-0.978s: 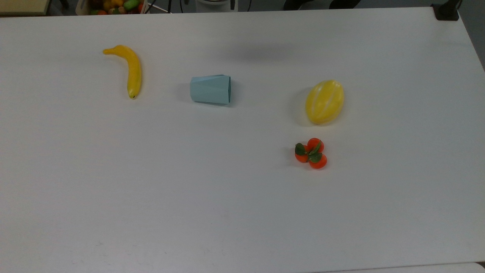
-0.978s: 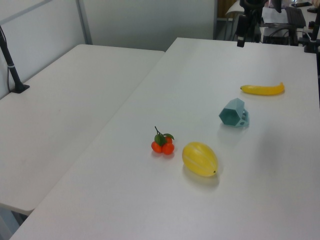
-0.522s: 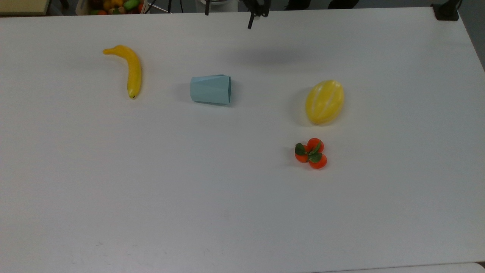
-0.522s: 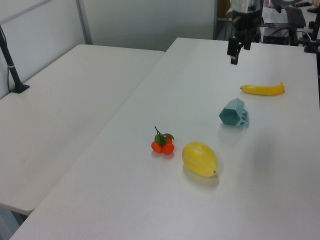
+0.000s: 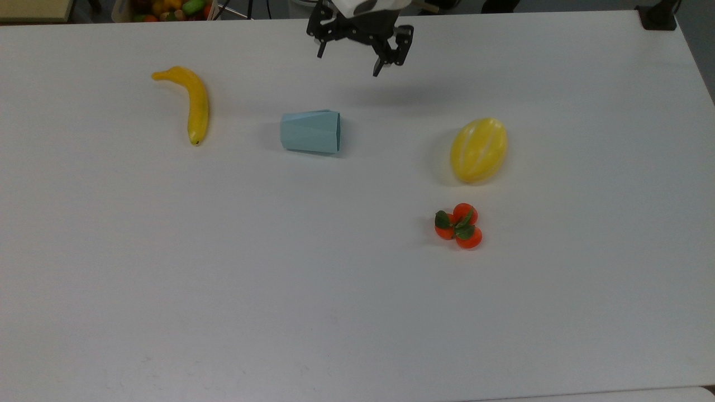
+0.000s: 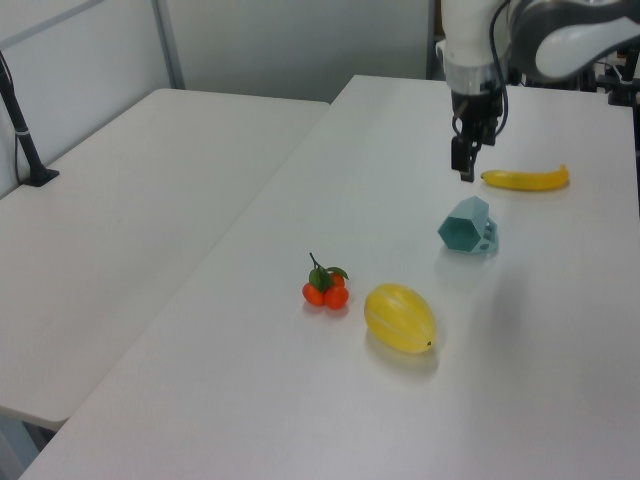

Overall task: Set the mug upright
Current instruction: 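Move the gripper down over the tipped light-blue mug and grasp it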

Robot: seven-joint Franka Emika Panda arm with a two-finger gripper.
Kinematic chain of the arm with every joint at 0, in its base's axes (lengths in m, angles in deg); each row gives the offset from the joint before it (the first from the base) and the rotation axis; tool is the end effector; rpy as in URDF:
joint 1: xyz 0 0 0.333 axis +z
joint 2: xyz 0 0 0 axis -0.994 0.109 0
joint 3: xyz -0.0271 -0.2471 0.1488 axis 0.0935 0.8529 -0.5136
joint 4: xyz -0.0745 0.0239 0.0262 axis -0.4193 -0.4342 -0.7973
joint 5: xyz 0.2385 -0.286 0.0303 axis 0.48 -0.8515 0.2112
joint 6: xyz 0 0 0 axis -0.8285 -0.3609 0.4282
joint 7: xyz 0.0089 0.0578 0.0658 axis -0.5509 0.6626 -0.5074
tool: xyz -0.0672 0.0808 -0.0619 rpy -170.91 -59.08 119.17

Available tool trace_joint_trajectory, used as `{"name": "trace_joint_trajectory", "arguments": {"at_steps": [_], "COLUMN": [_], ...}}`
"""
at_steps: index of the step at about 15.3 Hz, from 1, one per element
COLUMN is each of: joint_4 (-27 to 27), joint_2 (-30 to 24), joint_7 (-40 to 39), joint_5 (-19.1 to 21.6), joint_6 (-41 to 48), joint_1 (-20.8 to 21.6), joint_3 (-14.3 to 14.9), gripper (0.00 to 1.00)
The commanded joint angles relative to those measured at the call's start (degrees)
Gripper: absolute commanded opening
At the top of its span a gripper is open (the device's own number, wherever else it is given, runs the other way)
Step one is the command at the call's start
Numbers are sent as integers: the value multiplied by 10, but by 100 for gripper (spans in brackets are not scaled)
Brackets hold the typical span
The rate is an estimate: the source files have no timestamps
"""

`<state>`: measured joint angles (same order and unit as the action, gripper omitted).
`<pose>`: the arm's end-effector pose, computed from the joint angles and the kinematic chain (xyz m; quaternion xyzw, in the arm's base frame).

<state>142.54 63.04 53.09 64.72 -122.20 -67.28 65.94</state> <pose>0.5272 0.1499 0.4498 0.9881 -0.0490 -0.0027 0.1457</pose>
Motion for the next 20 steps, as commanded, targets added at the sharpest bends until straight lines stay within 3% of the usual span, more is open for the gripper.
{"name": "trace_joint_trajectory", "arguments": {"at_steps": [1,8,15,20], "joint_4": [57,102,114,124], "joint_2": [3,61,86,88], "joint_7": [44,116,117,116], "joint_5": [-45,-144,-176,-221], "joint_6": [-50,-109,-122,-115], "joint_1": [12,17,-4,-20], "joint_3": [2,2,2,3], "gripper": [100,100,100,100]}}
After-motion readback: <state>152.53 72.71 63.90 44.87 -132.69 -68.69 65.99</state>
